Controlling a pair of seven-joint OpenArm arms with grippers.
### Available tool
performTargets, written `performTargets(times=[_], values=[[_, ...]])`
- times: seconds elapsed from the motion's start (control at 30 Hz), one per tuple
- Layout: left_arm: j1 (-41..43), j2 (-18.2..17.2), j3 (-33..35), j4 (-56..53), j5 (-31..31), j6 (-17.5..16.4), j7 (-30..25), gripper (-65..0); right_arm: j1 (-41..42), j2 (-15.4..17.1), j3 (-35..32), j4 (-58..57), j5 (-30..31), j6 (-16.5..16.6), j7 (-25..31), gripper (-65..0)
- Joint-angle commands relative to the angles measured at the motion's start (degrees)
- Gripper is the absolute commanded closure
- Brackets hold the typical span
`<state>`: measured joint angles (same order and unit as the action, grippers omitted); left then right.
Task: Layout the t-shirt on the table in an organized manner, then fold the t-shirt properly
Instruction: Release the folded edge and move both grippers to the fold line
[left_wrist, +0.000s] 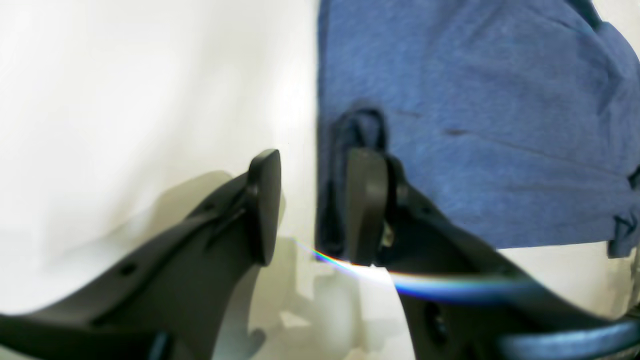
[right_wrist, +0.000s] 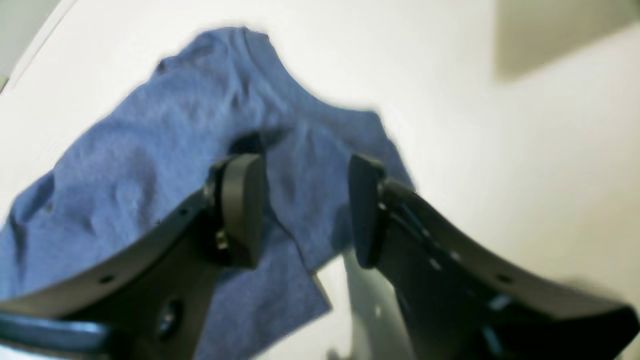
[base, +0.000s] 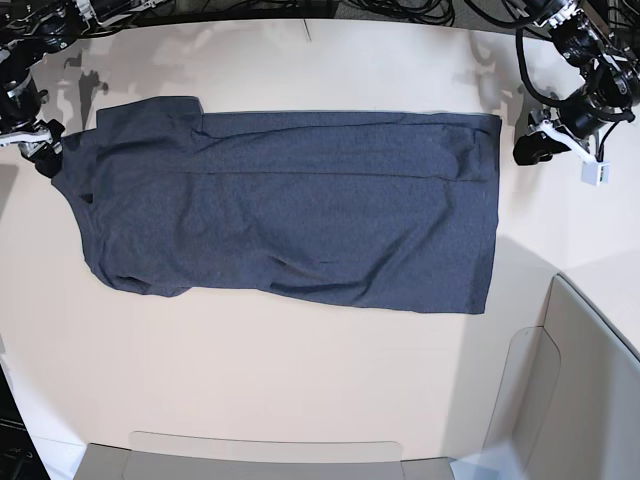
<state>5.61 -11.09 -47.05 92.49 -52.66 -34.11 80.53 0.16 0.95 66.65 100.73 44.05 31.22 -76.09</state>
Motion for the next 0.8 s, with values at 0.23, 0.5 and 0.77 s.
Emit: performTargets(times=[0.23, 0.5, 0.77], values=[[1.0, -1.6, -5.4, 3.9, -1.3, -0.2, -2.2, -22.4, -1.1, 1.4, 3.7, -13.0, 4.3, 0.4, 0.0, -28.1], [4.8, -1.8, -5.5, 13.0, -1.2, -0.2, -2.2, -22.4, -1.4, 1.4, 8.0, -13.5, 4.3, 0.4, -0.1, -28.0], [7.2, -1.7, -5.5, 13.3, -1.3, -0.2, -2.2, -22.4, -0.2, 1.3, 8.3, -13.7, 3.7, 0.1, 0.3, -28.0]])
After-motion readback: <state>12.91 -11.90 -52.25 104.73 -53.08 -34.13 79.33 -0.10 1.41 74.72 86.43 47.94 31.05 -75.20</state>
